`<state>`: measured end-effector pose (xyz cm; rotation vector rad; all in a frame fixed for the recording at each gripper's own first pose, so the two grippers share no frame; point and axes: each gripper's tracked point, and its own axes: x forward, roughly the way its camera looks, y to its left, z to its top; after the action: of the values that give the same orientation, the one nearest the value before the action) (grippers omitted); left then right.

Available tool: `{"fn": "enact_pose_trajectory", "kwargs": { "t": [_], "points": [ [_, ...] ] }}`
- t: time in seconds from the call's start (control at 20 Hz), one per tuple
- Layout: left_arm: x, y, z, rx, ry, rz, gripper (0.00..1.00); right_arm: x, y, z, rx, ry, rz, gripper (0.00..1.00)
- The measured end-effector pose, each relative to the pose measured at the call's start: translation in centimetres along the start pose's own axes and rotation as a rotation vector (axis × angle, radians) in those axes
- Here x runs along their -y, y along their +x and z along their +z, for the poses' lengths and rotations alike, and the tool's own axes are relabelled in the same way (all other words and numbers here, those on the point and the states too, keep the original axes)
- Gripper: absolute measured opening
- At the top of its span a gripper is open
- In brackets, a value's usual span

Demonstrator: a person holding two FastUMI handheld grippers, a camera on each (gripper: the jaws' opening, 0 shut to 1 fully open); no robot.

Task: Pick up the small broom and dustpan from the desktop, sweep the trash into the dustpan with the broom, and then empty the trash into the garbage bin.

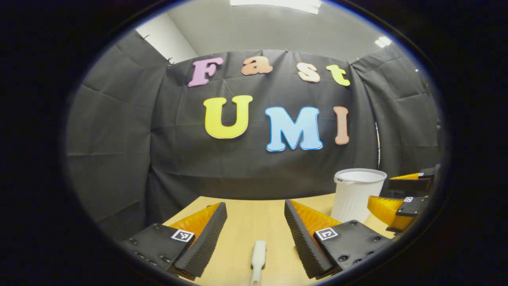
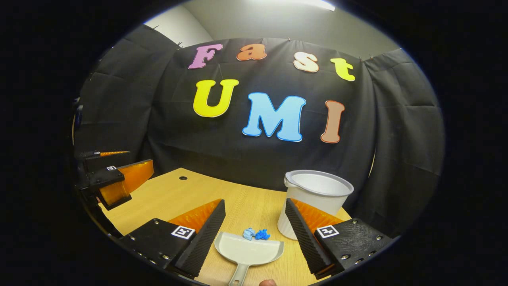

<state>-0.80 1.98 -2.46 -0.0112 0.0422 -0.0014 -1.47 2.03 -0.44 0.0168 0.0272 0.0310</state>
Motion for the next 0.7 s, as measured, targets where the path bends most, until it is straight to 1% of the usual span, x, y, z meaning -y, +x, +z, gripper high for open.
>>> {"fn": "enact_pose_trajectory", "kwargs": {
  "t": [0.15,0.35,0.55,0.7],
  "points": [
    [-0.2,0.8,-1.2,-0.026,-0.004,0.001,0.96,-0.1,0.1,-1.2,-0.033,0.018,0.003,0.95],
    [-0.3,2.4,-3.3,-0.078,-0.004,-0.008,0.96,0.5,0.4,-3.2,-0.082,0.034,-0.012,0.95],
    [0.2,4.1,-6.8,-0.169,0.030,-0.035,0.96,0.7,0.7,-5.7,-0.157,0.055,-0.018,0.95],
    [0.8,5.2,-9.3,-0.229,0.058,-0.070,0.96,0.8,0.8,-7.7,-0.220,0.068,-0.023,0.95]
  ]
}}
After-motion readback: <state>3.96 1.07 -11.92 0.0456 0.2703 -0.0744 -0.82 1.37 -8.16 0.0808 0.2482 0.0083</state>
